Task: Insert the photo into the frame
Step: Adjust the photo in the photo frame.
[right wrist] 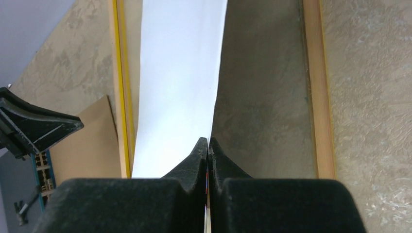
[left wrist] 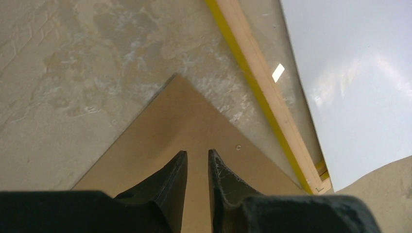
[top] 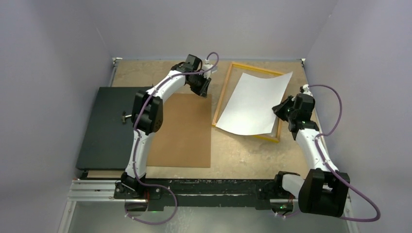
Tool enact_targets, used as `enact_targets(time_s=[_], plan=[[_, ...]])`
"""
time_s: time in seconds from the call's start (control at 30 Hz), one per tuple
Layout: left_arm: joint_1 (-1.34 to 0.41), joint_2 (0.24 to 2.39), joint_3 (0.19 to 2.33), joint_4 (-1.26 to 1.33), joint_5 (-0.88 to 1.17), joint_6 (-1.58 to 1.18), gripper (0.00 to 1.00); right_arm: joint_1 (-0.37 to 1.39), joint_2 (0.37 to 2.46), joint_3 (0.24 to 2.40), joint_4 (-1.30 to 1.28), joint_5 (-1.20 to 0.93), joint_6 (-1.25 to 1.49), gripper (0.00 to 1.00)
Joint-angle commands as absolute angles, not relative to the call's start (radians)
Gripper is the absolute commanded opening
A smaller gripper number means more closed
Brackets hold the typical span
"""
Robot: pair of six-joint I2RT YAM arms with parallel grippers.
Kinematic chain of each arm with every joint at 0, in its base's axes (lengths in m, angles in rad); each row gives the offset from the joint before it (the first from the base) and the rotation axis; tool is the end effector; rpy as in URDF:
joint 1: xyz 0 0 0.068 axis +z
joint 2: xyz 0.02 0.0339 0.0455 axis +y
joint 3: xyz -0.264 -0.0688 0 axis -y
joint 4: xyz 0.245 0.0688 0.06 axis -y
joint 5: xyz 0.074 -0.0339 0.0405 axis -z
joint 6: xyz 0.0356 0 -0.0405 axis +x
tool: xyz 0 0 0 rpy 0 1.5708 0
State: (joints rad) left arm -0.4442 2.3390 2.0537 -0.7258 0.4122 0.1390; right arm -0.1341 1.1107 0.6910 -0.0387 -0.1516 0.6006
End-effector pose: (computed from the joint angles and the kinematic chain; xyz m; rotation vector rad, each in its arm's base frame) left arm 0.4562 -0.2329 0.2016 0.8896 2.4249 -0.6454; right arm 0.2474 -0.0279 0.2567 0.6460 1.9483 0.4461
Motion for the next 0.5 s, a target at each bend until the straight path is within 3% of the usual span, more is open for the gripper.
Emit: enact_targets(time_s=[0.0,0.47], plan=[[-0.428,2.294,2.073,-0.743,0.419,0.131,0.21,-0.136,1.131,0.734,-0.005,-0.111,0.564,0.0],[-0.482,2.312,2.024,-0.71,0.458,0.121,0.2,-0.135,1.227,0.787,0.063,-0.136,0.459,0.0]])
